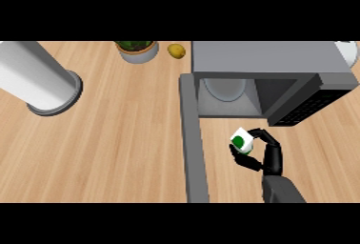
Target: Pick up the milk, place it into the microwave and close the microwave
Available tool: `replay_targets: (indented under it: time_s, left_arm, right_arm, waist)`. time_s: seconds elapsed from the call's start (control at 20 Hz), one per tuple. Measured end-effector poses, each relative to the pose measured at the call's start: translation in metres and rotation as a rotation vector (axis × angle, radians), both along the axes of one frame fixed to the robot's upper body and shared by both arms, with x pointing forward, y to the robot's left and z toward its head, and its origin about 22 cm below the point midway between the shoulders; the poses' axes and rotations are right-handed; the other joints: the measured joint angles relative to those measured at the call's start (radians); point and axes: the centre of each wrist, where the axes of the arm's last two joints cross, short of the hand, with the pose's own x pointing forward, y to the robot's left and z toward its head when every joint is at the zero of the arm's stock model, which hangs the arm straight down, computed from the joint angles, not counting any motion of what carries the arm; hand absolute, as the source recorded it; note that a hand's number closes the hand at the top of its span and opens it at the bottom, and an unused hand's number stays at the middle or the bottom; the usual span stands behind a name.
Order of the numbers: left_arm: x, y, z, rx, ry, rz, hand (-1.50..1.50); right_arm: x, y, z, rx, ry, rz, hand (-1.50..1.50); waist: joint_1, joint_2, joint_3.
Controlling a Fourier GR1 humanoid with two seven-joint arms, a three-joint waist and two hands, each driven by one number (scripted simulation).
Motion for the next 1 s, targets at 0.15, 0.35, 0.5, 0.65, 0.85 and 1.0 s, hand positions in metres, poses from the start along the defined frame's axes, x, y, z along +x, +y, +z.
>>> replay_targets:
  time_s: [0.15,0.35,0.5,0.65,0.85,1.0]
  left_arm:
    - [-0.003,0.005,0.000,-0.001,0.006,-0.005,-1.50]
    - [-0.001,0.007,-0.005,-0.009,0.006,-0.009,-1.50]
    - [-0.005,0.008,-0.010,-0.011,0.006,-0.009,-1.50]
    - [-0.005,0.011,-0.007,-0.009,0.010,-0.007,-1.50]
    - [-0.010,0.018,-0.009,-0.017,0.018,0.002,-1.50]
    - [-0.013,0.018,-0.011,-0.018,0.023,0.011,-1.50]
  right_arm:
    - [0.009,-0.018,0.007,-0.011,-0.014,0.071,1.50]
    - [0.023,-0.043,0.022,-0.004,-0.039,0.190,1.50]
    - [0.023,-0.045,0.025,0.030,-0.043,0.278,1.50]
    - [0.025,-0.038,0.029,0.078,-0.057,0.355,1.50]
    - [0.030,-0.028,0.045,0.102,-0.097,0.430,1.50]
    - [0.031,-0.010,0.060,0.090,-0.117,0.448,1.50]
  waist:
    - [0.004,0.001,0.001]
    - [0.005,0.002,0.001]
    - [0.001,0.000,0.001]
    - [-0.005,-0.002,0.000]
    - [-0.012,-0.005,0.000]
    - [-0.013,-0.005,-0.001]
